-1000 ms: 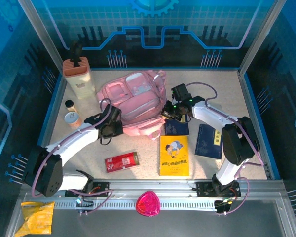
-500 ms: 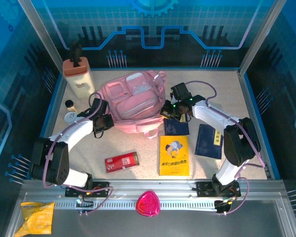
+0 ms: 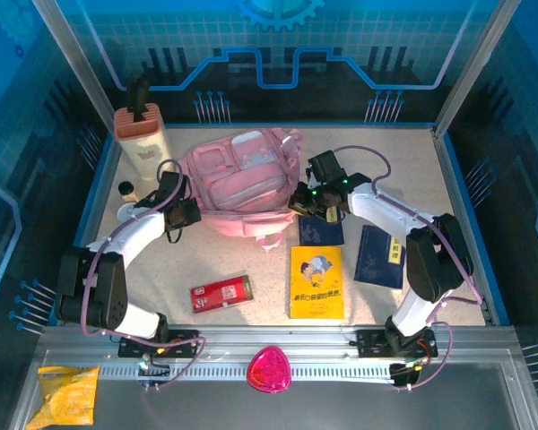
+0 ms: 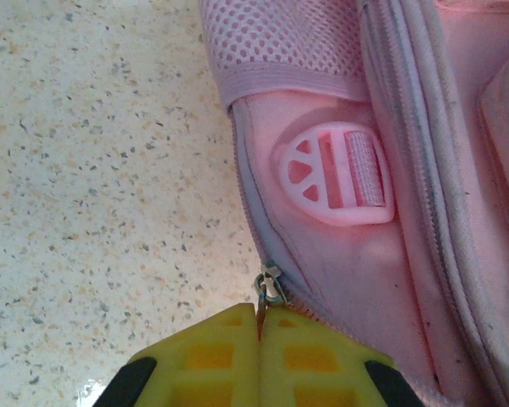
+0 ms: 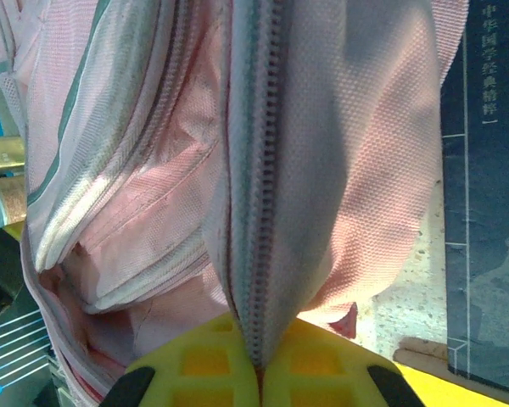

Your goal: Pack books, pencil case, and school supplies into a backpack

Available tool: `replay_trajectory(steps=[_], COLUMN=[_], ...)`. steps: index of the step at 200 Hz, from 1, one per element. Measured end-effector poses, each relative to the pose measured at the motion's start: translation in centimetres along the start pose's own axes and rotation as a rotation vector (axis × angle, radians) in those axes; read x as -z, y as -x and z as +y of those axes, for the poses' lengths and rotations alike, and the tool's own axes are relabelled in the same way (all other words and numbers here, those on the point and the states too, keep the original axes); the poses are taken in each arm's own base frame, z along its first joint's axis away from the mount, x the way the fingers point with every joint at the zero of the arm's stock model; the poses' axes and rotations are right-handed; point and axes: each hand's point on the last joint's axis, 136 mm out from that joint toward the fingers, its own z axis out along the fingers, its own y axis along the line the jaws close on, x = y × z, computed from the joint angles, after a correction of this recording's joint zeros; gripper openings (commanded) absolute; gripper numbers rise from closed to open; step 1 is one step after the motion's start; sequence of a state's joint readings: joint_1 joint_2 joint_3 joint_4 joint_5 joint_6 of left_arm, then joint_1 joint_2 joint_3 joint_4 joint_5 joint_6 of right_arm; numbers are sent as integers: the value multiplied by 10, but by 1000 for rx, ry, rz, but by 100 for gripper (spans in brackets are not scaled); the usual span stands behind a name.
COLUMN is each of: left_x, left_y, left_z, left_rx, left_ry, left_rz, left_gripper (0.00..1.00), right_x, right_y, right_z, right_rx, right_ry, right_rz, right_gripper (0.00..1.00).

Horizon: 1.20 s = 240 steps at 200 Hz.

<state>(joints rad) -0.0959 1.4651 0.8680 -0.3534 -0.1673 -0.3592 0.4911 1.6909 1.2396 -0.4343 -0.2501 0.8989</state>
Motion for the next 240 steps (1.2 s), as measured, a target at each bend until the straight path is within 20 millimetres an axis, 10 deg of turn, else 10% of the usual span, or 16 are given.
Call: replay_trajectory(steps=[58,110,163,240], left_x=[-10,8,61,121], left_y=[8,4,-18,-153], left_z=[6,4,-38,-151], left_rx=[25,65,96,-4], left_ry=[9,-27,-219,-510], left_rz=[-9,9,25,284], left_gripper=[19,40,48,53], right_x=[-20,-44,16,94], right_y=[-24,-42,-56,-132], right_z=[11,6,8,-129], right_rx=[59,43,147,71], right_ry=[-12,7,8,-282], right_rz=[22,53,-16,-13], right_gripper=[2,44,80,81])
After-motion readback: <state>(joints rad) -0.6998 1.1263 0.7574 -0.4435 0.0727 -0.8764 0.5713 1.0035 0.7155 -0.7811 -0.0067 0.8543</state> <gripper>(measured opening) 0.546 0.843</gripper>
